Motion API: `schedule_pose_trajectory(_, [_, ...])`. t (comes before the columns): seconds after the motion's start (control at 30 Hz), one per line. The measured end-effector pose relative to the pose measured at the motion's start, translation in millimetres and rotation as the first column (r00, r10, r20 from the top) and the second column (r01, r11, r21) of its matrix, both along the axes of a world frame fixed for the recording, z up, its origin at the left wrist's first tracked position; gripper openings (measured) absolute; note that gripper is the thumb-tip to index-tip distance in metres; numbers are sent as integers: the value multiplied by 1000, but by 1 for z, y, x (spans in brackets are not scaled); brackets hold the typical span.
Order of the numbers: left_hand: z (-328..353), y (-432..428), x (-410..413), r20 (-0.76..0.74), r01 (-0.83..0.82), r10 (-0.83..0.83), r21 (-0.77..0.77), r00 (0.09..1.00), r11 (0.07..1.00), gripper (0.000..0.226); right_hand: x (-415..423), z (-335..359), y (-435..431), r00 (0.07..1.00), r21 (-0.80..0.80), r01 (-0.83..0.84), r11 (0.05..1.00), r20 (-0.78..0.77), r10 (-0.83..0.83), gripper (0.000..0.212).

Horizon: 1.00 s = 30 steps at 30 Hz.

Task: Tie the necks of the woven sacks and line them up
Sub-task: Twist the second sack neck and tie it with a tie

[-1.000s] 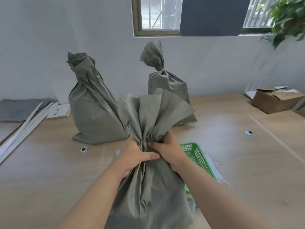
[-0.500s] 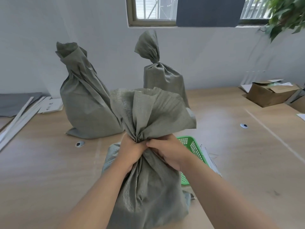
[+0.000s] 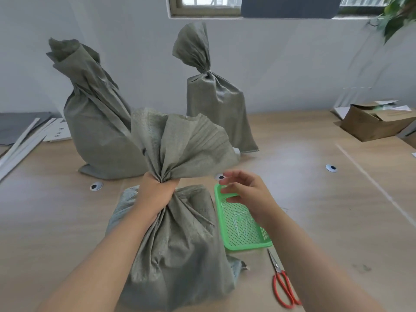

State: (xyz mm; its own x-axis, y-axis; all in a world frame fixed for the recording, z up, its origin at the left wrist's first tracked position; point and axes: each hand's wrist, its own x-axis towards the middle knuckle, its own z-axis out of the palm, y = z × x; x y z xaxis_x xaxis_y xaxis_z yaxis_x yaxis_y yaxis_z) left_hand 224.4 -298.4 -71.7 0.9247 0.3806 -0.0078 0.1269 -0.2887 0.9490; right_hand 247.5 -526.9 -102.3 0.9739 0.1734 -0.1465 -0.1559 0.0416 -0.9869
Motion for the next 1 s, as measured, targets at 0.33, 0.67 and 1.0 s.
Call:
schedule_pose_trajectory(0.33, [-1,-10,20,-49,5,2,139,999,990,23,29,-134,-128,885,-386,340,857,-176,-431,21])
schedule_pose_trajectory(0.67, [0,-11,32,-24,8,-5,145,1000,989,13,58,-221,-162,939,-798,24,602,-189,-289,25])
schedule_pose_trajectory(1.0, [-2,-12,43,-42,-52,59,158,997,986,27,82,-252,-161,956,-915,-8,404,-126,-266,29])
